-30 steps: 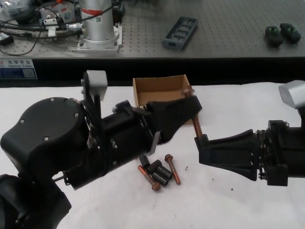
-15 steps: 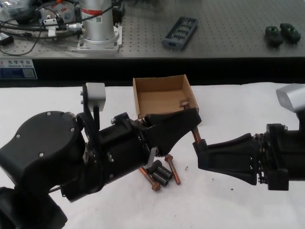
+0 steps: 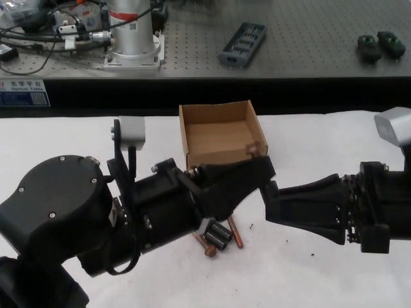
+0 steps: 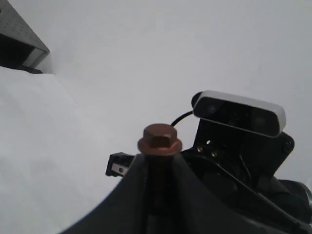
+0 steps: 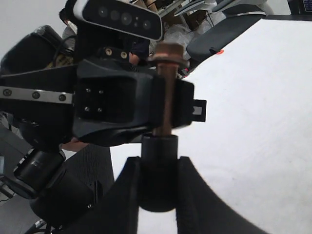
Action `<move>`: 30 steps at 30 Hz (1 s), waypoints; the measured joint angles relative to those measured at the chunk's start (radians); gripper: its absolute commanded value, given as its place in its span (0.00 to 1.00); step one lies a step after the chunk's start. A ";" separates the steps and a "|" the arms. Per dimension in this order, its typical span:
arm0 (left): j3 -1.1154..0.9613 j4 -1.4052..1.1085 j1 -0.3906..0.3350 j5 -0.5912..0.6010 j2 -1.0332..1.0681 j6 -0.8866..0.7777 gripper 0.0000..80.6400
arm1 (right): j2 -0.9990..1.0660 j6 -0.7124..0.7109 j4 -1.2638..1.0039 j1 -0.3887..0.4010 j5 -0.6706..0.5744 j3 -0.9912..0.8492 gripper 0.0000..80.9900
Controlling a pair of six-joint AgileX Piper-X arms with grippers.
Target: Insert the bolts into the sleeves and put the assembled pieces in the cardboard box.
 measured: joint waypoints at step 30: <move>0.011 0.087 0.093 -0.067 0.000 0.212 0.63 | 0.110 -0.029 -0.088 -0.134 0.028 -0.095 0.05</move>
